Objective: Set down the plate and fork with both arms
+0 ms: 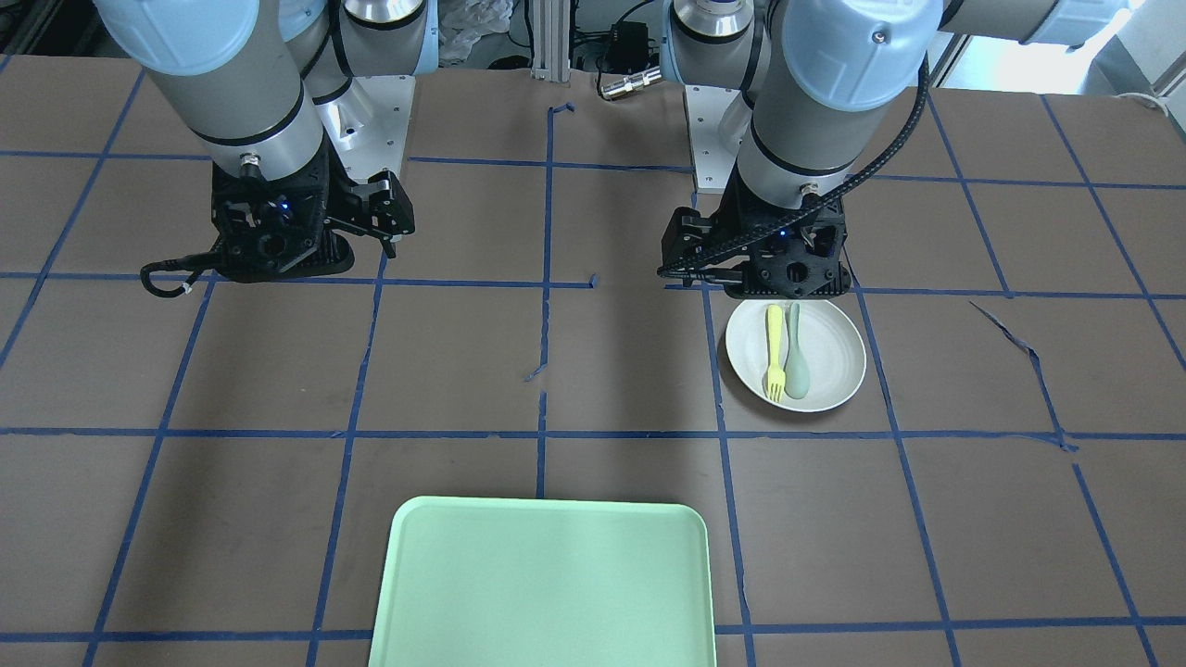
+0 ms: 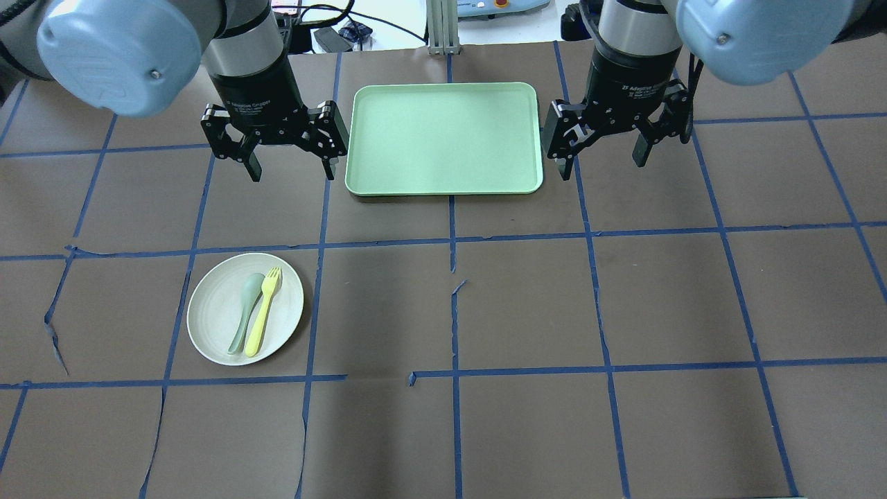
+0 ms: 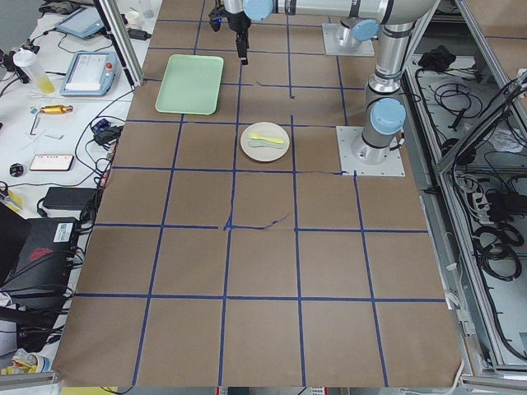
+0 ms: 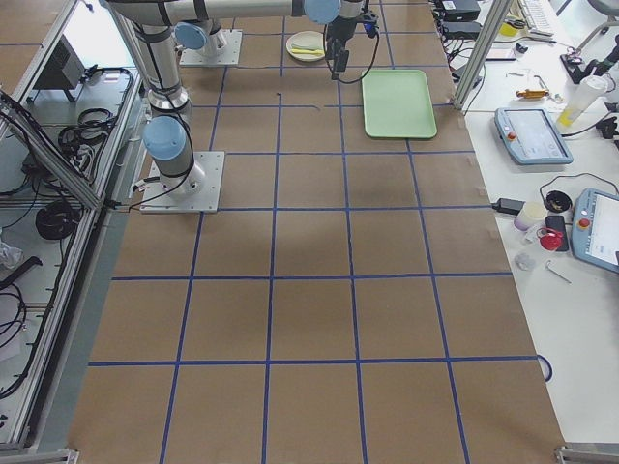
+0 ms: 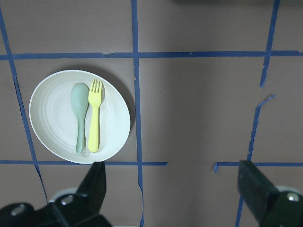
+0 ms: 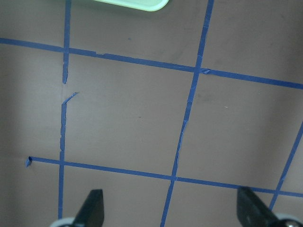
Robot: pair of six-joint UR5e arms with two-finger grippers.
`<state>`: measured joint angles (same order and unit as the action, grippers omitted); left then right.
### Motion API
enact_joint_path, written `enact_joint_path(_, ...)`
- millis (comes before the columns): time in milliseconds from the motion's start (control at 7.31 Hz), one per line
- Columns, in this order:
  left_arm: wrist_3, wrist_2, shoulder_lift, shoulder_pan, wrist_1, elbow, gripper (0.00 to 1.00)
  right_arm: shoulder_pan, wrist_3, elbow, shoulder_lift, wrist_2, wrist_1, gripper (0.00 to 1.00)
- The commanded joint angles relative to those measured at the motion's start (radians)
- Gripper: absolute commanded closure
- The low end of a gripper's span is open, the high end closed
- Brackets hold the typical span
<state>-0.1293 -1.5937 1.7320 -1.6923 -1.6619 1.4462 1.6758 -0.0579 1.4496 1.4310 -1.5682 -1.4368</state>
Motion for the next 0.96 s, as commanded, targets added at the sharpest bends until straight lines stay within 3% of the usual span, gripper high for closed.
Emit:
enact_joint_path(0, 0.0, -0.011, -0.017, -0.003, -0.005, 0.003, 0.0, 0.001, 0.0, 0.0, -0.018, -0.004, -0.004, 0.0)
enact_joint_path(821, 0.002, -0.006, -0.009, -0.007, -0.007, -0.001, 0.0, -0.007, 0.001, -0.003, -0.035, 0.013, -0.037, 0.0)
